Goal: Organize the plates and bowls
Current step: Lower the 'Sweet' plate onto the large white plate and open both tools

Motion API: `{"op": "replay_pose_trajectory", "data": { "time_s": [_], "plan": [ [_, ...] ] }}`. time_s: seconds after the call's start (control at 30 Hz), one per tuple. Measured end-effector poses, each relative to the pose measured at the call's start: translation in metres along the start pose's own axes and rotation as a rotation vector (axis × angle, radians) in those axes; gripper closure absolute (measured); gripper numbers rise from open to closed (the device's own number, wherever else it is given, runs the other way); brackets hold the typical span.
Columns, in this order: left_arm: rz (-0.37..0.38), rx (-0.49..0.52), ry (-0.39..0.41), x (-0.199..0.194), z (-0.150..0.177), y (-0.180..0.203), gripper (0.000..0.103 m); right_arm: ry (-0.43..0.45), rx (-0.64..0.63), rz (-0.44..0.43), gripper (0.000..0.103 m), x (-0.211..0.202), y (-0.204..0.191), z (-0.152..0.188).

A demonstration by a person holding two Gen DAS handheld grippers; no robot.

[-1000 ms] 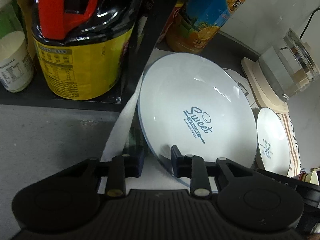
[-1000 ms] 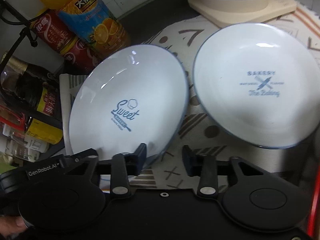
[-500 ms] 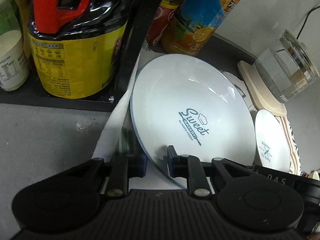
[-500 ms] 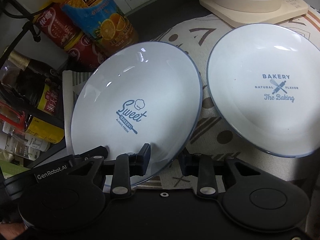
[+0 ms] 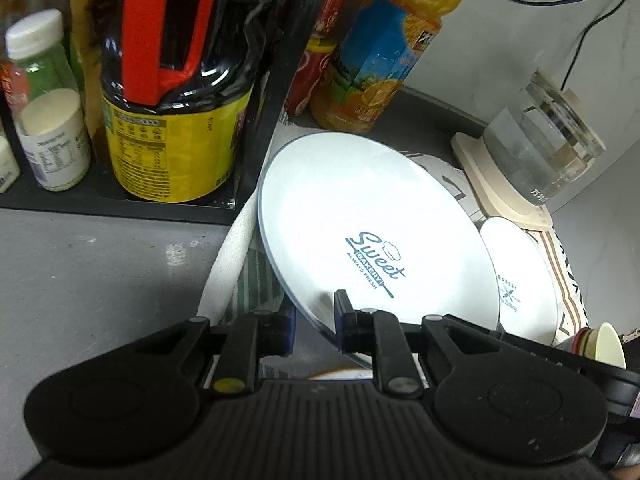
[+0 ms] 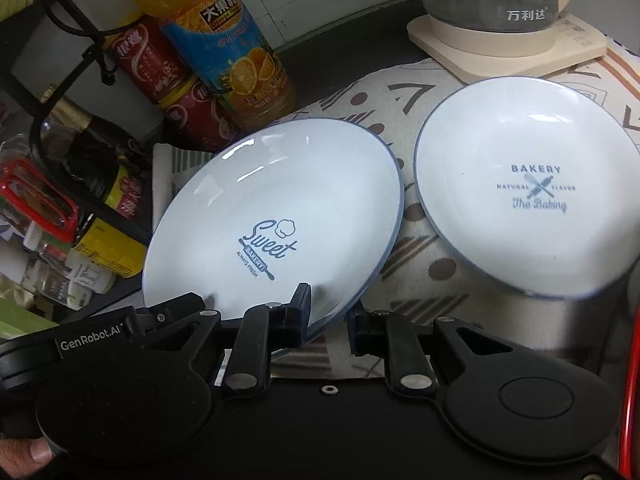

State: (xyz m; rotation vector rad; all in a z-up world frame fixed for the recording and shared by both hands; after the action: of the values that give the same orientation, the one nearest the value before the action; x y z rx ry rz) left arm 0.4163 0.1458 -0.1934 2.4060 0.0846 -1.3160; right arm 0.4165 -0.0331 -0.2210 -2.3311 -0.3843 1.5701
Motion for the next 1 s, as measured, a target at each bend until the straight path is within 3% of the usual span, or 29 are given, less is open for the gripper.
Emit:
{"op": "replay_pose_trajectory", "data": {
  "time_s": [0.5, 1.0],
  "plan": [
    [-0.034, -0.038, 0.054, -0.060, 0.035, 0.008, 0.086, 0.044, -0.085, -0.040, 0.085, -0.056, -0.016, 0.024],
    [-0.066, -0.119, 0.055, -0.094, 0.105, 0.002, 0.086, -0.017, -0.142, -0.045, 0.085, -0.086, -0.017, 0.076]
  ]
}}
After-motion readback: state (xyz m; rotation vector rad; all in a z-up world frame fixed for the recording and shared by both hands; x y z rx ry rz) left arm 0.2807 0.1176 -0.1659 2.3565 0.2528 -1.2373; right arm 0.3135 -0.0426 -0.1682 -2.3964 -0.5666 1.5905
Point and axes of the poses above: each gripper's, at about its wrist camera, not at the fingertips, and x roughly the way its jaws point, y to its right, z to its underside, the point moved 5 cm from there along x, roughly the way its jaws point, and after that the axes turned 3 degrees about -z, right-handed, at the moved point
